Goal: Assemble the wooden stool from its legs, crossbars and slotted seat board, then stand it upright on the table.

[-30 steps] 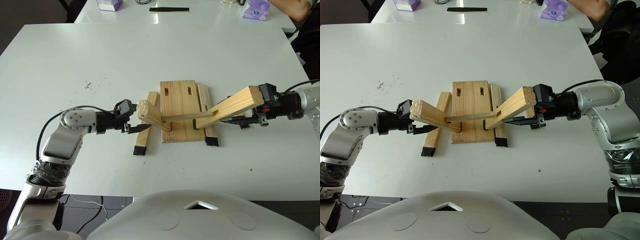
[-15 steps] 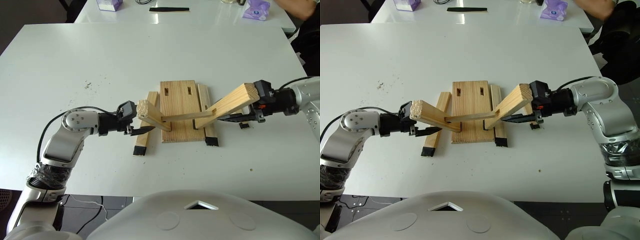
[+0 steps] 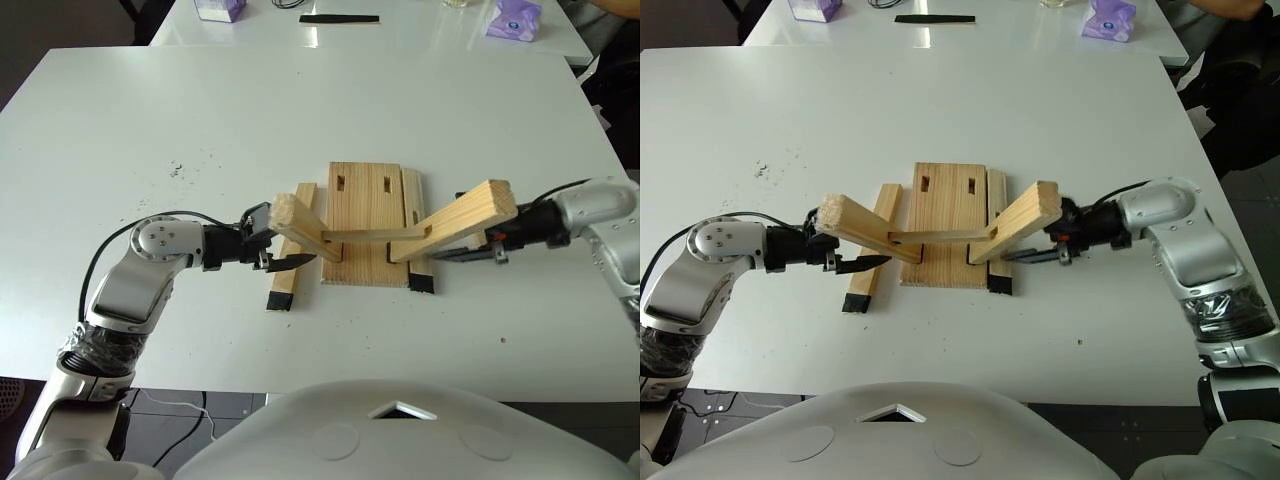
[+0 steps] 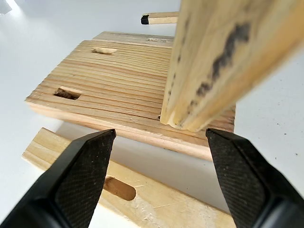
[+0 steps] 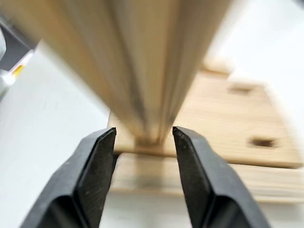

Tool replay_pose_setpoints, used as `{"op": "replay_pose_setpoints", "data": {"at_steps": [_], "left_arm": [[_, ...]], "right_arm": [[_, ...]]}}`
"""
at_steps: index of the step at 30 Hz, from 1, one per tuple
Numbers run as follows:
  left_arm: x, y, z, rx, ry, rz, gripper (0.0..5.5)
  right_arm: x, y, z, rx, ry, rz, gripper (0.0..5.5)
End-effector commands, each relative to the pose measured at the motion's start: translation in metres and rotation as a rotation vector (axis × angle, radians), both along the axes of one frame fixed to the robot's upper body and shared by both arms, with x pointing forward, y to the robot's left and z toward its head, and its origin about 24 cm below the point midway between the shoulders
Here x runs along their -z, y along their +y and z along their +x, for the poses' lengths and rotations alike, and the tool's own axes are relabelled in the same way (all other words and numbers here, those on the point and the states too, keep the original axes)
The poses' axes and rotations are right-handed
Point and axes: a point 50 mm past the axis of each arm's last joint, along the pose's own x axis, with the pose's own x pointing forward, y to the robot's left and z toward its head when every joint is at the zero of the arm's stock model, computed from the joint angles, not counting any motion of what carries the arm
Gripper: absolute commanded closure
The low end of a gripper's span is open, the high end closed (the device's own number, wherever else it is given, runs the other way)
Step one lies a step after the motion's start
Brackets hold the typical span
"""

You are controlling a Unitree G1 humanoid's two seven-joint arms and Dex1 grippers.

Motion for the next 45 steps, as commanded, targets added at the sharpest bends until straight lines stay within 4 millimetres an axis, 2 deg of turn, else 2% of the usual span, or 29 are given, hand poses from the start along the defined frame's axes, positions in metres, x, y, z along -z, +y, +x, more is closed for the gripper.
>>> {"op": "replay_pose_setpoints", "data": {"at_steps": [1,10,13,19,23,30,33,38,40,45], "left_arm": [[-0.002,-0.005,0.002,0.007,-0.017,0.004,1.96],[-0.003,-0.016,0.000,0.031,-0.020,-0.015,1.96],[-0.005,-0.017,0.000,0.035,-0.017,-0.018,1.96],[-0.016,0.003,0.010,-0.014,-0.017,-0.031,1.96],[-0.023,0.009,0.013,-0.014,-0.011,-0.050,1.96],[-0.025,0.018,0.025,-0.061,-0.034,-0.032,1.96],[-0.030,0.022,0.035,-0.099,-0.068,-0.039,1.96],[-0.053,0.021,0.070,-0.238,-0.165,-0.118,1.96],[-0.063,0.015,0.081,-0.275,-0.153,-0.190,1.96],[-0.095,-0.011,0.083,-0.119,-0.117,-0.293,1.96]], "right_arm": [[-0.006,0.010,0.001,-0.032,-0.034,-0.002,4.03],[0.001,0.010,0.005,-0.017,-0.053,-0.051,5.48],[0.004,0.010,0.005,-0.017,-0.057,-0.056,5.48],[0.005,0.008,-0.001,-0.007,-0.066,-0.059,5.48],[0.005,0.006,0.001,0.046,-0.109,-0.062,5.48],[0.007,0.001,0.004,0.092,-0.172,-0.107,4.35],[0.010,-0.002,0.002,0.079,-0.176,-0.143,4.35],[-0.002,-0.013,-0.004,0.107,-0.204,-0.148,4.35],[-0.010,-0.018,-0.008,0.134,-0.188,-0.126,4.07],[-0.035,-0.028,-0.019,0.210,-0.139,-0.017,3.31]]}}
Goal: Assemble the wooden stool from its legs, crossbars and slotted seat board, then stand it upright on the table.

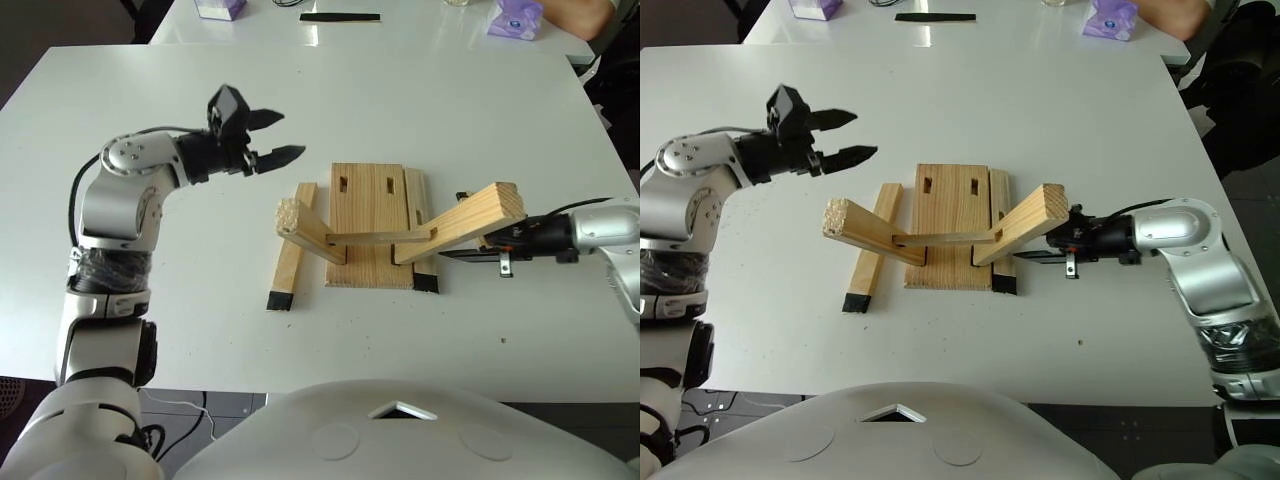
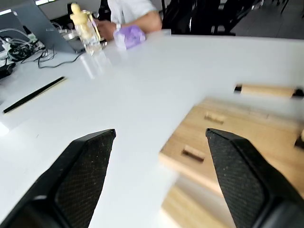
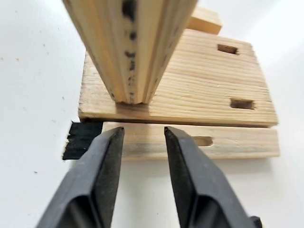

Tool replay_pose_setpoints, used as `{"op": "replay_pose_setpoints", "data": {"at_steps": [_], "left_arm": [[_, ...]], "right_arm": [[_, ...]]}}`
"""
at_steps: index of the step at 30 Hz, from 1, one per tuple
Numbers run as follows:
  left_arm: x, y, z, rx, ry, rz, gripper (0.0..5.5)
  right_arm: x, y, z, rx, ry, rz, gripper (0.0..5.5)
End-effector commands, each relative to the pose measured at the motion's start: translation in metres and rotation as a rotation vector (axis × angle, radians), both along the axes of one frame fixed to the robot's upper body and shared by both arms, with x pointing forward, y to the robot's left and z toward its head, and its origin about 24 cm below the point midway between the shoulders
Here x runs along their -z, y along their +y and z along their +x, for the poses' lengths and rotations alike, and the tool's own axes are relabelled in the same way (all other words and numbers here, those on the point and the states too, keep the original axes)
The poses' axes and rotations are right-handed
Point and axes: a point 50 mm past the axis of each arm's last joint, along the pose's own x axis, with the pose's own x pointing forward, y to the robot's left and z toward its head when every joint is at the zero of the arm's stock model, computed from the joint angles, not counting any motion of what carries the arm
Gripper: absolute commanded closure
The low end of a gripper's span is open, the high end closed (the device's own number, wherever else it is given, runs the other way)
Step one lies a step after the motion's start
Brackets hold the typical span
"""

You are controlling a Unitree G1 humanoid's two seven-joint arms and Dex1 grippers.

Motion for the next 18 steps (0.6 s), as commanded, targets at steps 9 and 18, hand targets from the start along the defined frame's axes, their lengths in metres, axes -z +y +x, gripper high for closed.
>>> {"op": "replay_pose_setpoints", "data": {"at_steps": [9,18], "left_arm": [[-0.043,-0.044,-0.016,0.483,0.030,0.049,1.96],[-0.034,-0.054,-0.023,0.597,0.033,0.122,1.96]], "right_arm": [[-0.038,-0.005,-0.013,0.065,0.015,0.175,2.81],[-0.046,0.008,-0.008,0.010,0.001,0.202,2.81]]}}
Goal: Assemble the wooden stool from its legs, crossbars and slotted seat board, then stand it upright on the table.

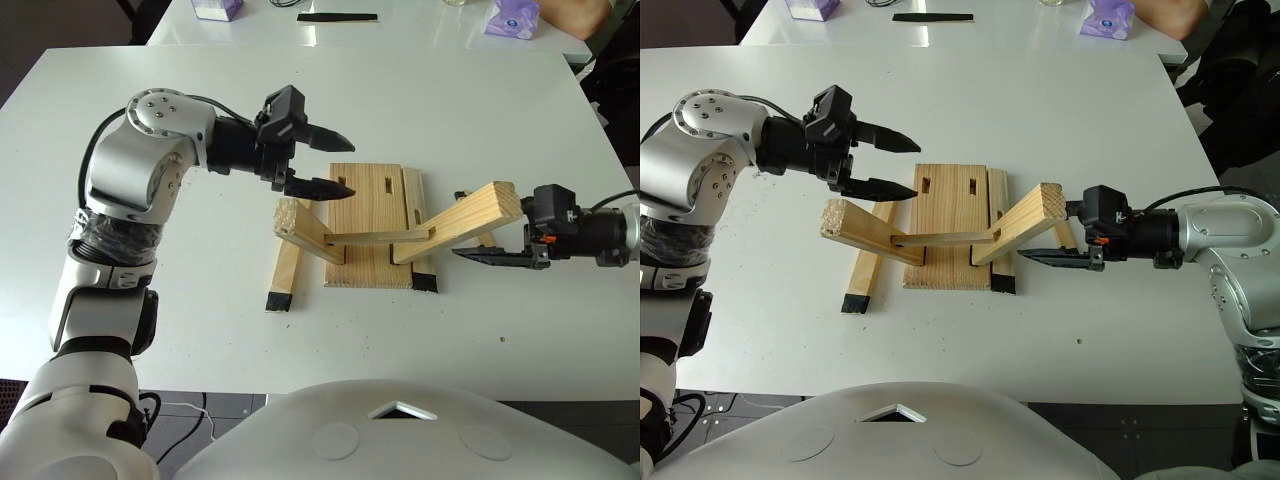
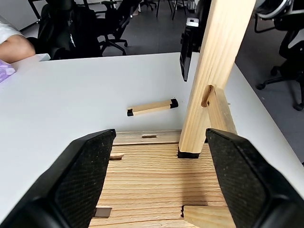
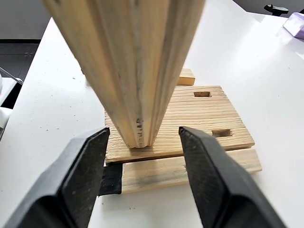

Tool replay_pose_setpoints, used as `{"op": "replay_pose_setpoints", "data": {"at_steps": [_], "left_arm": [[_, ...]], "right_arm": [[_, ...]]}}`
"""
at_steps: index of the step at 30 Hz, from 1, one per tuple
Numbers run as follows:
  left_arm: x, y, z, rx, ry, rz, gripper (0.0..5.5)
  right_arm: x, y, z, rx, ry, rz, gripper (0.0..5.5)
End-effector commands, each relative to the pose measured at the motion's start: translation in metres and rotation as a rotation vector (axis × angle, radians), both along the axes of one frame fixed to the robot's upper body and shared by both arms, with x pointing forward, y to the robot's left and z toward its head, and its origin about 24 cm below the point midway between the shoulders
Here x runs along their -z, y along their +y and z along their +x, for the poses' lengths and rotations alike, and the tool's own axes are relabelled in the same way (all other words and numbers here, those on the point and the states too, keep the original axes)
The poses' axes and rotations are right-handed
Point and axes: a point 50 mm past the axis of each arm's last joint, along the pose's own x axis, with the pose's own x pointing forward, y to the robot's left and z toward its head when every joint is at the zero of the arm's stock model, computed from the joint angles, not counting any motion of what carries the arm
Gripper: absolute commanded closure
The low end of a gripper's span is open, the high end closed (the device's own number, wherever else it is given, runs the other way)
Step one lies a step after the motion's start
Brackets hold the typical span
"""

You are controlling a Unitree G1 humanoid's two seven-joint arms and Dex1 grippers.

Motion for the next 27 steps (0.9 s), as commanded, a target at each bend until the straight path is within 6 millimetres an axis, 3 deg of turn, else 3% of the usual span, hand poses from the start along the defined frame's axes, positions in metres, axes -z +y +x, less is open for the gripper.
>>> {"op": "replay_pose_setpoints", "data": {"at_steps": [1,11,16,27], "left_arm": [[-0.005,-0.004,-0.002,0.026,-0.030,0.012,1.96],[-0.007,-0.011,-0.006,0.043,-0.030,-0.007,1.96],[-0.008,-0.015,-0.014,0.092,-0.025,-0.011,1.96],[-0.003,-0.024,-0.025,0.172,-0.006,0.021,1.96]], "right_arm": [[-0.009,0.009,0.003,-0.040,-0.030,0.017,2.81],[-0.011,0.015,-0.002,-0.084,0.003,0.038,2.81],[-0.010,0.019,-0.003,-0.096,0.002,0.043,3.45],[-0.004,0.024,-0.006,-0.103,-0.001,0.023,3.47]]}}
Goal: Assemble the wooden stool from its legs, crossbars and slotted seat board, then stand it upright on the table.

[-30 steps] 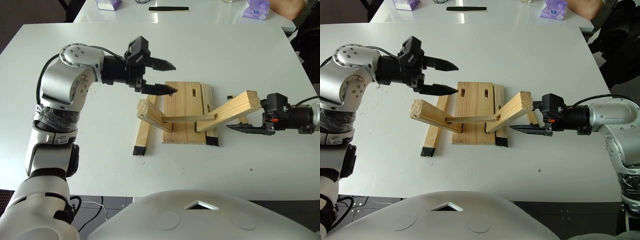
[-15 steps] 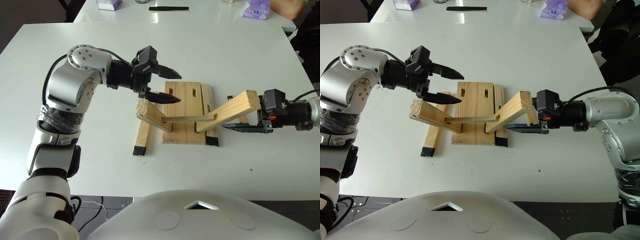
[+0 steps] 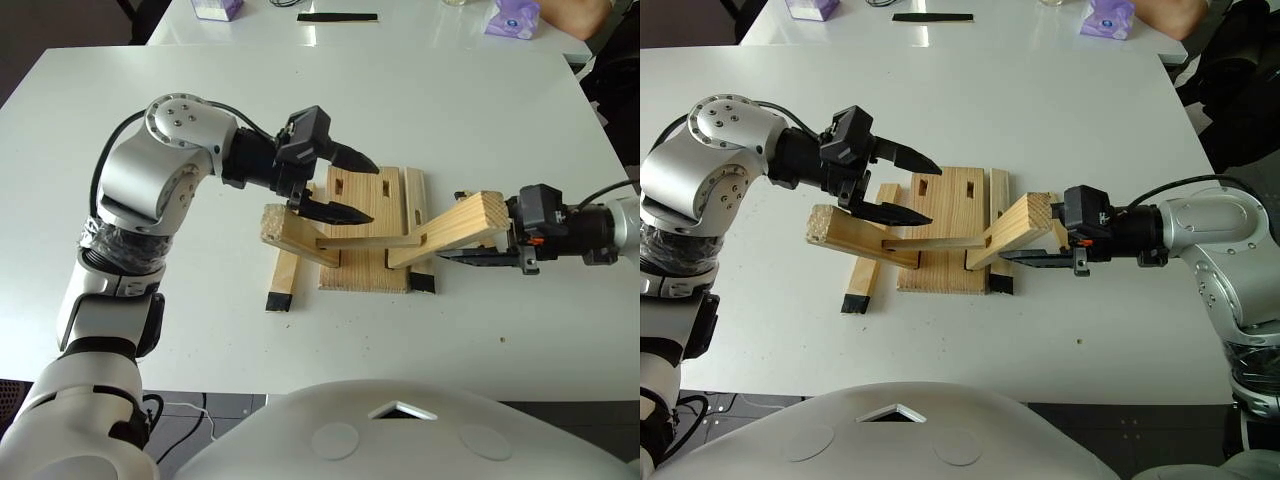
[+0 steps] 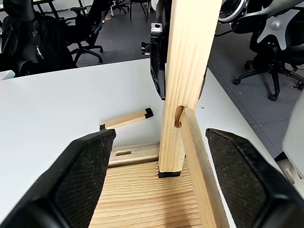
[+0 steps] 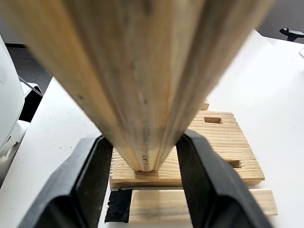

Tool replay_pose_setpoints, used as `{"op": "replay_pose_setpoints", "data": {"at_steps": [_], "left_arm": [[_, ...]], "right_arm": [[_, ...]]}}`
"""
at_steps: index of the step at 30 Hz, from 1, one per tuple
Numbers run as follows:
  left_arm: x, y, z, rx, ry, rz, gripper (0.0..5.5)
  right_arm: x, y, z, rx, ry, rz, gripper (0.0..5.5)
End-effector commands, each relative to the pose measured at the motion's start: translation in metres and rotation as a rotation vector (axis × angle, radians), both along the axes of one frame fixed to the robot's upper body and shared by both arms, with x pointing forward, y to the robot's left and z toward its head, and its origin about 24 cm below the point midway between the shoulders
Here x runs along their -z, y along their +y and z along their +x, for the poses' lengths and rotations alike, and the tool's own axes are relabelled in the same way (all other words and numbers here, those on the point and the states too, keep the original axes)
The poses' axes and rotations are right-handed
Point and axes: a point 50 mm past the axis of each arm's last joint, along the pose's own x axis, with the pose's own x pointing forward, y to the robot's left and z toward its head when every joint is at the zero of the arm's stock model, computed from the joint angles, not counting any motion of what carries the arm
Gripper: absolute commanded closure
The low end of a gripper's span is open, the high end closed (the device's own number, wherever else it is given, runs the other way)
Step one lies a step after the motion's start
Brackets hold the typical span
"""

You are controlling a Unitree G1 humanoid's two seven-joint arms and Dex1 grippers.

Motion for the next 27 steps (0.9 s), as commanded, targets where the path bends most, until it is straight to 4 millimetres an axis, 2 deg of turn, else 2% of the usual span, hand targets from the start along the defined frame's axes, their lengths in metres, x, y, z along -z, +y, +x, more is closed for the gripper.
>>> {"op": "replay_pose_setpoints", "data": {"at_steps": [1,13,27], "left_arm": [[0.004,-0.002,-0.006,0.048,0.014,0.034,1.96],[0.035,-0.007,-0.002,0.025,0.008,0.114,1.96],[0.047,-0.009,-0.002,0.004,0.001,0.121,1.96]], "right_arm": [[0.005,0.001,-0.002,-0.007,0.011,-0.024,3.47],[0.008,0.005,-0.005,-0.040,0.015,-0.034,3.47],[0.010,0.020,-0.009,-0.140,0.002,-0.088,3.47]]}}
